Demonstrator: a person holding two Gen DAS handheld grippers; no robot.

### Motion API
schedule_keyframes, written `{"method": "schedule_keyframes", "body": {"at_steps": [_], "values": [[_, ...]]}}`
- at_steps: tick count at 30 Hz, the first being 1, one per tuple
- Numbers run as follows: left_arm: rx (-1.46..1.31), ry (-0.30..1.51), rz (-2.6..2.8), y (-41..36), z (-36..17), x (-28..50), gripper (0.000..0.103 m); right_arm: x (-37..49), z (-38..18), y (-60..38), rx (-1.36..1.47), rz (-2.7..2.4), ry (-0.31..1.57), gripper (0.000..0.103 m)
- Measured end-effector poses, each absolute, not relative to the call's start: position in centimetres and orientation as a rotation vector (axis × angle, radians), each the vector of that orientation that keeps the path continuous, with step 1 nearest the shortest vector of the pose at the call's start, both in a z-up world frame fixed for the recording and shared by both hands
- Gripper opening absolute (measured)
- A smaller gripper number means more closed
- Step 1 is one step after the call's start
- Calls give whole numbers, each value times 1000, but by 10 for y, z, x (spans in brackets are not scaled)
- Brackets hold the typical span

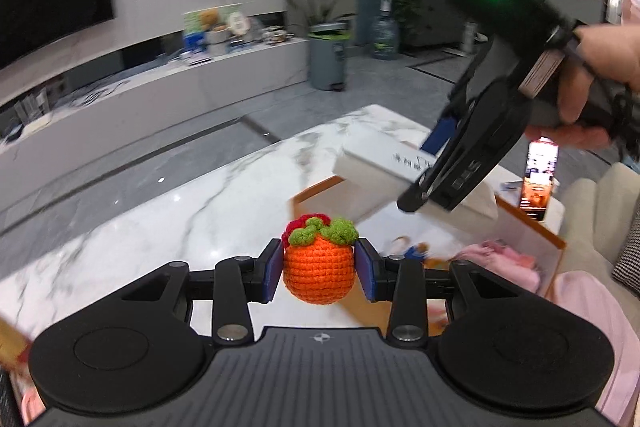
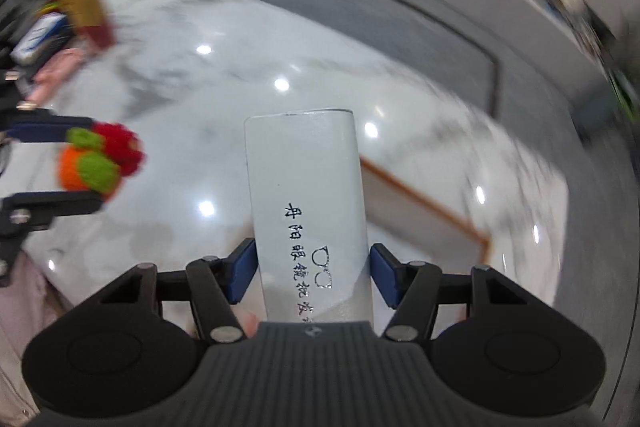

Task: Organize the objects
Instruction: 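Carry the persimmon with the left gripper while the right carries the glasses box over the box, then lower the glasses box with the right gripper while the left drops the persimmon into the box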

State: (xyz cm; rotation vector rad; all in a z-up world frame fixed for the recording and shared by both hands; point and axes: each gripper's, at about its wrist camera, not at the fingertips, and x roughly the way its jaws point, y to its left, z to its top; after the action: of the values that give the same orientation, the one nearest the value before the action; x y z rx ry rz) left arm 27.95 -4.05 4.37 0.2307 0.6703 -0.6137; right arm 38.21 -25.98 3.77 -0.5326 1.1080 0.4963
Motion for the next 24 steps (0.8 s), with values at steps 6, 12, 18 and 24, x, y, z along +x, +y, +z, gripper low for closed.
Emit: {"method": "schedule_keyframes", "body": {"at_steps": [6,12,18,24], "values": [[295,666,-674,-96,28,298,45,407,-15,-311,-400,342,1178,63],[344,692,-697,-121,8,318,45,445,-53,-329,-280,230,1233,63],[383,702,-708,-132,-11,339,45,456,-82,-326,-278,140,1263,63],[413,707,-724,-138,-21,343,45,455,-101,-312,-356,56,1238,63]]}}
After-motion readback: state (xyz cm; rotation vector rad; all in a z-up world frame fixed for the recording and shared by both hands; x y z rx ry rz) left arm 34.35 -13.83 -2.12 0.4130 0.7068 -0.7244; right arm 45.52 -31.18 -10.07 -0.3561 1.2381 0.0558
